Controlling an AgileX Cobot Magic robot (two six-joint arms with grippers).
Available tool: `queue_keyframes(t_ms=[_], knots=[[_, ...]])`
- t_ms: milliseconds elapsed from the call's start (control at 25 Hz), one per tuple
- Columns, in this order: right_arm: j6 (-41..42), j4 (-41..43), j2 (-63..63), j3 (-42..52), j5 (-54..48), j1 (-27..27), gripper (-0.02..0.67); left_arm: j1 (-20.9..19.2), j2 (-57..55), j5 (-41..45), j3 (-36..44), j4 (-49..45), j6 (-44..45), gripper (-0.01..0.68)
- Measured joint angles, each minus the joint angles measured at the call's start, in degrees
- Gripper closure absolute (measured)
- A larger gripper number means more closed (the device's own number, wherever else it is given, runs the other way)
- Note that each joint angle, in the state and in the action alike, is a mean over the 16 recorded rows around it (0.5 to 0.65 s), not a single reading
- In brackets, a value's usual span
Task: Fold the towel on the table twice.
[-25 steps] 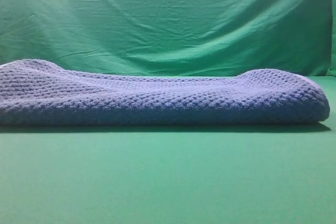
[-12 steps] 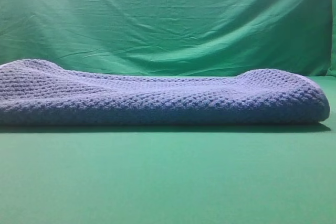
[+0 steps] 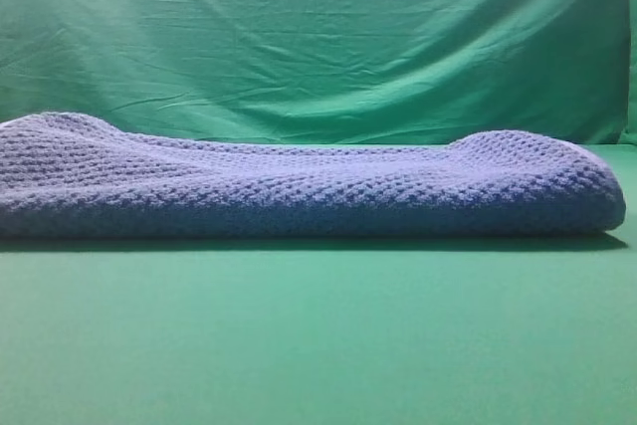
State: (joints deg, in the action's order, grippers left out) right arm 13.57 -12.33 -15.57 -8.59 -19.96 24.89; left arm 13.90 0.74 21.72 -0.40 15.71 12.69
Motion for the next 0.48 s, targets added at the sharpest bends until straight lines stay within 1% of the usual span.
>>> queue_keyframes(t_ms=[240,480], knots=[[0.00,0.13,-0.15,6.42,7.36,0.00,0.649,0.00,0.00,-1.57,1.17,-1.01,-0.02,0.673],[0.00,0.01,-0.19,9.50,8.43,0.00,0.649,0.00,0.00,-1.89,1.21,-2.24,-0.02,0.673]])
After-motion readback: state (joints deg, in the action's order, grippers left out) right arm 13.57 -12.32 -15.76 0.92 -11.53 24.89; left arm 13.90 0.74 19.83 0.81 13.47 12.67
